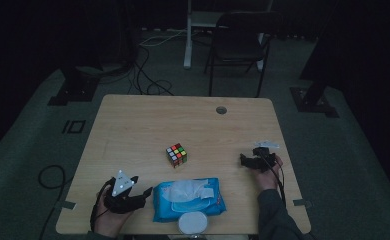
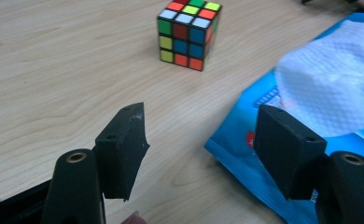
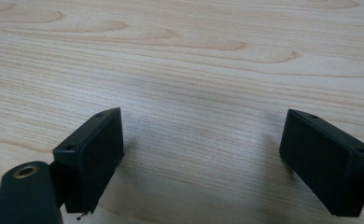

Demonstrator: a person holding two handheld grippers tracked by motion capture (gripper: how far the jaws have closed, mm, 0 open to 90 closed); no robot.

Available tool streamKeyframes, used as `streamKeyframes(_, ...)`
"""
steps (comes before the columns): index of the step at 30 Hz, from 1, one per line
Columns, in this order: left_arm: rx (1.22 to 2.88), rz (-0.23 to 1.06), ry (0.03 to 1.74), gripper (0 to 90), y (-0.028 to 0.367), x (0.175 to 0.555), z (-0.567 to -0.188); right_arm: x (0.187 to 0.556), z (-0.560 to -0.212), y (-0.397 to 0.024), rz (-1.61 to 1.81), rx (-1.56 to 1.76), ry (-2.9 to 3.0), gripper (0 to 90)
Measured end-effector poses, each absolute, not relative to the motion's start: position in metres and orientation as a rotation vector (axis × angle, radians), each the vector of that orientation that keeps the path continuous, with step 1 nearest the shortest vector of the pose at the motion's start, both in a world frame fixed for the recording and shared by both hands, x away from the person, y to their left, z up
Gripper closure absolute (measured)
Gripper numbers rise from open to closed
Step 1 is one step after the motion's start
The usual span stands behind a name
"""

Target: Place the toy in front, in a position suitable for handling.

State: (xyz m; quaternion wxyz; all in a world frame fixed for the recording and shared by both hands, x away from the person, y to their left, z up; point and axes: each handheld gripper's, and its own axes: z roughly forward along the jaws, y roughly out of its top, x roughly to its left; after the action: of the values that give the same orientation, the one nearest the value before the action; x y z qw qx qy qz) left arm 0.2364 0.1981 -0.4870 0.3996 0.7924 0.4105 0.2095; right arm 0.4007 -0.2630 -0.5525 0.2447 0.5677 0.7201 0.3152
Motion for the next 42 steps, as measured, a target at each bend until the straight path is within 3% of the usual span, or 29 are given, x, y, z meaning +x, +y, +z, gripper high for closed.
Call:
streamKeyframes(33,2.079,0.474,0.958,35.7,0.18,0.205,-0.495,0.401,-0.553,-0.263,0.862,1.547,1.968,13.3)
streamKeyframes(42,2.082,0.443,0.948,41.8,0.178,0.193,-0.499,0.4,-0.553,-0.263,0.864,1.548,1.968,13.3)
